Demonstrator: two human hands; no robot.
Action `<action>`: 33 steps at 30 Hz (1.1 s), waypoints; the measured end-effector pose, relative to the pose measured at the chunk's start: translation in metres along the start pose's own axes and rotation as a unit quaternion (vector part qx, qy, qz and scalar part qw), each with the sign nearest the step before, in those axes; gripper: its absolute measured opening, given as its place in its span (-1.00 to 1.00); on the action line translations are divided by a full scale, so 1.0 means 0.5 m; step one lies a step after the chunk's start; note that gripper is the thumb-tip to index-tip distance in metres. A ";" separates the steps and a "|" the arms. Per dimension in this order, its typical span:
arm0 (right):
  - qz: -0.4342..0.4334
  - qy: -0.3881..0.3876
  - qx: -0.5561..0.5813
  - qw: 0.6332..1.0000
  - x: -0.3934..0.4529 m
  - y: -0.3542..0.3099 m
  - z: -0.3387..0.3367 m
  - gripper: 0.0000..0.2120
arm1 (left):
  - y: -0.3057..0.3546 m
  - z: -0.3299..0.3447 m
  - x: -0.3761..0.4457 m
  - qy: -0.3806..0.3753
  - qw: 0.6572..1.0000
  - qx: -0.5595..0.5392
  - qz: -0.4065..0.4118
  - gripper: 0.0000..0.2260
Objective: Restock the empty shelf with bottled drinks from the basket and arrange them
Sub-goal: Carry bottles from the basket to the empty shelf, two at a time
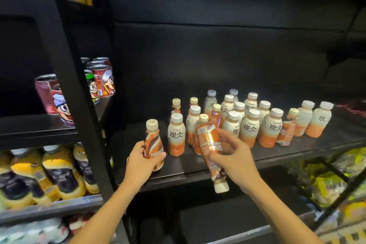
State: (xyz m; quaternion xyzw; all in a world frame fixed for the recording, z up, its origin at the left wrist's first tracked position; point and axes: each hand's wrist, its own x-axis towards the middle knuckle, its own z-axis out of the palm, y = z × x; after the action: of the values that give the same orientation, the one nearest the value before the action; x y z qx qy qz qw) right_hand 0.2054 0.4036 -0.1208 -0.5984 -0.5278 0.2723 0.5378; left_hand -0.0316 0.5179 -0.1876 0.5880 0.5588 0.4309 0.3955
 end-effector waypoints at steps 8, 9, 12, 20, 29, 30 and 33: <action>0.026 -0.057 0.019 0.998 0.081 0.044 0.014 -0.37 | -0.059 0.031 0.062 0.037 0.998 0.040 -0.035 -0.39; 0.029 -0.066 0.025 0.997 0.089 0.048 0.014 -0.37 | -0.061 0.033 0.065 0.047 0.997 0.043 -0.039 -0.40; 0.039 -0.084 0.043 0.995 0.108 0.058 0.014 -0.38 | -0.063 0.033 0.075 0.063 0.995 0.054 -0.048 -0.40; 0.098 -0.120 0.092 0.984 0.130 0.069 0.029 -0.41 | -0.029 0.039 0.017 0.168 0.978 0.124 0.027 -0.09; 0.196 -0.212 0.196 0.937 0.116 0.040 0.046 -0.48 | 0.039 0.078 -0.053 0.010 0.896 0.284 0.341 -0.23; 0.200 -0.224 0.197 0.933 0.113 0.036 0.045 -0.47 | 0.045 0.077 -0.049 -0.001 0.894 0.283 0.348 -0.26; 0.220 -0.246 0.194 0.924 0.109 0.028 0.035 -0.50 | 0.052 0.065 -0.045 -0.043 0.888 0.280 0.361 -0.35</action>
State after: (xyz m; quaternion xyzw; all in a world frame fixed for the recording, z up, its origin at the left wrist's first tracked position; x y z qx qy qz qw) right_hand 0.2107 0.4621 -0.1253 -0.4971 -0.4356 0.6195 0.4236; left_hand 0.0076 0.4941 -0.1746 0.8535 0.3875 0.3440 0.0552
